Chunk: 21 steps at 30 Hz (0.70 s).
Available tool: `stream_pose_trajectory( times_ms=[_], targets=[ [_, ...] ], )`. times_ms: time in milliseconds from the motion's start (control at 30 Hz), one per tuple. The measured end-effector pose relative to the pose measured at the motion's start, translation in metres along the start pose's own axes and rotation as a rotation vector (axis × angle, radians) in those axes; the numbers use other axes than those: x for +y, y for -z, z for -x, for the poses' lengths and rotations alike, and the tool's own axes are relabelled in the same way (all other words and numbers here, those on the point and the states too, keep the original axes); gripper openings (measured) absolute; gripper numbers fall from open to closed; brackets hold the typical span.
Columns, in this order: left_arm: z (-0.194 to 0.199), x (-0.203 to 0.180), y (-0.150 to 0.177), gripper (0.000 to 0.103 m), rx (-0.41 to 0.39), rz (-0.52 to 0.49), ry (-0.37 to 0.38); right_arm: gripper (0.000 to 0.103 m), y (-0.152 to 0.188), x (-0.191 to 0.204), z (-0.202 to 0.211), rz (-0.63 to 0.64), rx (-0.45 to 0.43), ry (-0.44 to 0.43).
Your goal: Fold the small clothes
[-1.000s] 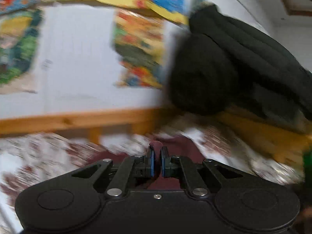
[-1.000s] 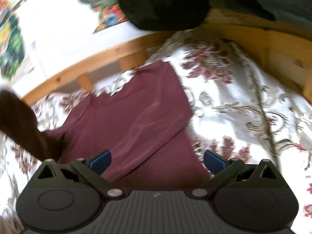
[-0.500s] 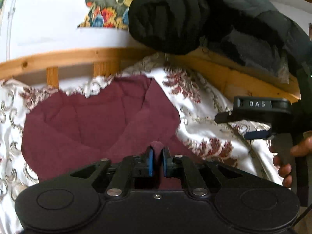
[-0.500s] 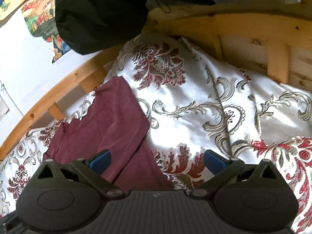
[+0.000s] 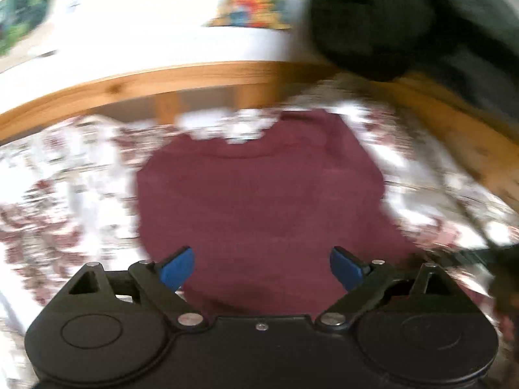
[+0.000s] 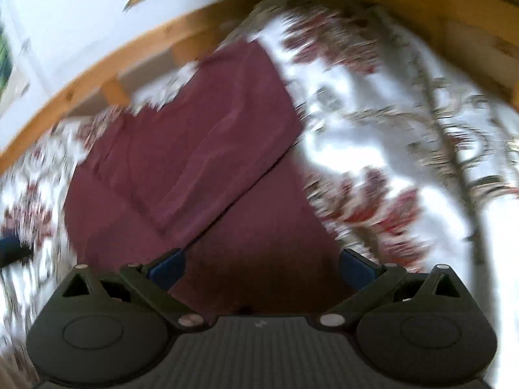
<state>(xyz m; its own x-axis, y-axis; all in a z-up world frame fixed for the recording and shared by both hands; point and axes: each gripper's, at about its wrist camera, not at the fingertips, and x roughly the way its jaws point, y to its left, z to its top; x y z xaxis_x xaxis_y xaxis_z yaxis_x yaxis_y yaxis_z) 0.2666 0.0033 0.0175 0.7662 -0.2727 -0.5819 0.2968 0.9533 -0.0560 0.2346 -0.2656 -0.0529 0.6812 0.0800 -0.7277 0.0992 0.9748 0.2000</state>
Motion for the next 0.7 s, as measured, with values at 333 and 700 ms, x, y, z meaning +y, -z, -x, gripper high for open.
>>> stream_pose_trajectory(
  times_ms=[333, 700],
  targets=[
    [-0.063, 0.151, 0.003, 0.056, 0.076, 0.537, -0.18, 0.103, 0.013, 0.033, -0.002, 0.11, -0.097, -0.089],
    [-0.111, 0.196, 0.027, 0.022, 0.096, 0.907, 0.039, 0.09, 0.003, 0.047, -0.038, 0.085, -0.104, -0.127]
  ],
)
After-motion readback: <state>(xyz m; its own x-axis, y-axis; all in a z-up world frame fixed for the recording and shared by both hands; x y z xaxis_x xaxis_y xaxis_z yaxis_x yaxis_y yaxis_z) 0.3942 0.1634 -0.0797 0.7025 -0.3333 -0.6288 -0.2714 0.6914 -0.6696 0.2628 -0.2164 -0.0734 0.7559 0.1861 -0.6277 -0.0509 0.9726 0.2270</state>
